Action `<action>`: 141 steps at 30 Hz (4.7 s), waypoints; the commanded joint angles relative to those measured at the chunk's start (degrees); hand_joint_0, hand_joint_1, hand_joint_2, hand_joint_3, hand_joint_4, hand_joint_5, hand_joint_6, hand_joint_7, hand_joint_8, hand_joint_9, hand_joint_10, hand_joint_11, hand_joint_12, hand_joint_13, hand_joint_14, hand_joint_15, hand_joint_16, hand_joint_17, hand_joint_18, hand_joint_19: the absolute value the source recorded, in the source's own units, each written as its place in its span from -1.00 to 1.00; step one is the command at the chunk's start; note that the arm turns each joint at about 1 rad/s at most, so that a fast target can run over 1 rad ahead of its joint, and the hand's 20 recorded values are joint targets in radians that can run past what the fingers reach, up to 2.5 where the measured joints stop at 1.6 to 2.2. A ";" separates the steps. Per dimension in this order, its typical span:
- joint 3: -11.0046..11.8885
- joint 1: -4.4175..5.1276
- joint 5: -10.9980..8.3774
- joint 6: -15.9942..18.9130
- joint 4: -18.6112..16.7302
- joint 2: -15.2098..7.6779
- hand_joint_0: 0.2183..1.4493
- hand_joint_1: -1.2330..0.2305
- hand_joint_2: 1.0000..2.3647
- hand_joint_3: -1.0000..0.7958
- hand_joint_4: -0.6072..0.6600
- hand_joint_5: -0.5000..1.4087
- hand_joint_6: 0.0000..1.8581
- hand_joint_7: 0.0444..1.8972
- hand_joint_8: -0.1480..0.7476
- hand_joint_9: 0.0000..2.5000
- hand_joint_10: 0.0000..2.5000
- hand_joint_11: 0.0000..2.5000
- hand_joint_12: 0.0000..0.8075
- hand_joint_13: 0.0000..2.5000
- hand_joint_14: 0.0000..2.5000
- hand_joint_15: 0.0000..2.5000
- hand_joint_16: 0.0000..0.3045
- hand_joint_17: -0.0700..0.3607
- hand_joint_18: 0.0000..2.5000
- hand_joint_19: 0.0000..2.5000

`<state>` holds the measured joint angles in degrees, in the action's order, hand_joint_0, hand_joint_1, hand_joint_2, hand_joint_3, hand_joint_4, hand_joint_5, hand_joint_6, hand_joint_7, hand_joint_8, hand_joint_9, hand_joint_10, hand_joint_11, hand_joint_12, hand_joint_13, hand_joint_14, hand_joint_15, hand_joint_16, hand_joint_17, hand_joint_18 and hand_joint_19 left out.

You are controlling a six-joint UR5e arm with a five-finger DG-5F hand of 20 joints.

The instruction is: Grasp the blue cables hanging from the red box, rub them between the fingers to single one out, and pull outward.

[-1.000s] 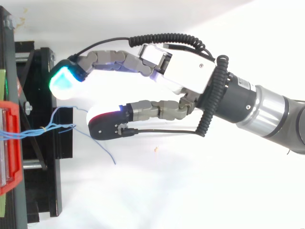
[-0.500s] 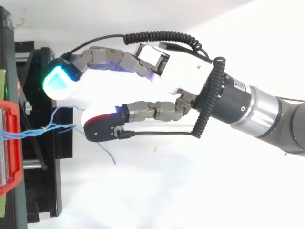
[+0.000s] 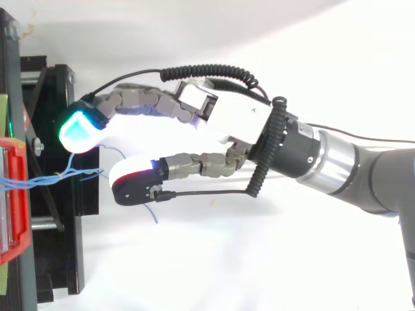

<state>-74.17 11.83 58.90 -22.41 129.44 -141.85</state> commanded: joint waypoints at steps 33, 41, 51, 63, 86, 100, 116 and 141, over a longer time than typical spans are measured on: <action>0.17 0.39 6.85 -2.46 -11.32 -1.23 -0.43 -0.18 -0.99 -0.30 0.44 -0.59 -0.46 0.07 -0.08 -0.53 -1.00 -0.89 -0.25 -0.72 -0.99 -0.83 -0.78 -0.33 -0.89 -0.85; 0.08 1.09 6.76 -0.79 -10.62 -1.15 -0.43 -0.18 -0.99 -0.30 0.45 -0.58 -0.46 0.11 -0.07 -0.51 -1.00 -0.87 -0.25 -0.72 -0.99 -0.82 -0.78 -0.33 -0.89 -0.84; 0.08 2.32 5.26 1.23 -9.65 -1.32 -0.44 -0.19 -0.99 -0.31 0.42 -0.61 -0.46 -0.07 -0.08 -0.50 -1.00 -0.89 -0.25 -0.71 -0.99 -0.83 -0.78 -0.33 -0.88 -0.85; 0.69 1.44 4.82 4.22 -9.56 -5.01 -0.45 -0.20 -0.99 -0.32 0.35 -0.64 -0.46 -0.24 -0.11 -0.60 -1.00 -1.00 -0.30 -0.60 -0.99 -0.82 -0.77 -0.31 -0.77 -0.83; 7.64 -0.40 11.59 7.47 -12.20 -11.25 -0.44 -0.20 -0.99 -0.32 0.41 -0.62 -0.46 -0.14 -0.09 -0.49 -1.00 -0.91 -0.29 -0.50 -0.99 -0.74 -0.77 -0.31 -0.70 -0.78; 7.29 -0.49 12.12 4.22 -11.49 -8.27 -0.44 -0.20 -0.99 -0.32 0.44 -0.60 -0.46 -0.09 -0.09 -0.46 -1.00 -0.89 -0.28 -0.48 -0.99 -0.73 -0.77 -0.32 -0.70 -0.77; 6.76 -0.23 12.30 2.02 -8.59 -5.89 -0.42 -0.20 -0.99 -0.32 0.43 -0.56 -0.46 0.20 -0.07 -0.41 -1.00 -0.86 -0.29 -0.46 -0.99 -0.72 -0.78 -0.32 -0.68 -0.76; 6.67 -1.02 12.30 2.46 3.18 -1.76 -0.41 -0.21 -0.99 -0.31 0.36 -0.54 -0.46 0.41 -0.06 -0.38 -0.99 -0.84 -0.29 -0.45 -0.99 -0.71 -0.78 -0.32 -0.66 -0.76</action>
<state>-67.49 10.89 71.17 -20.00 130.03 -144.32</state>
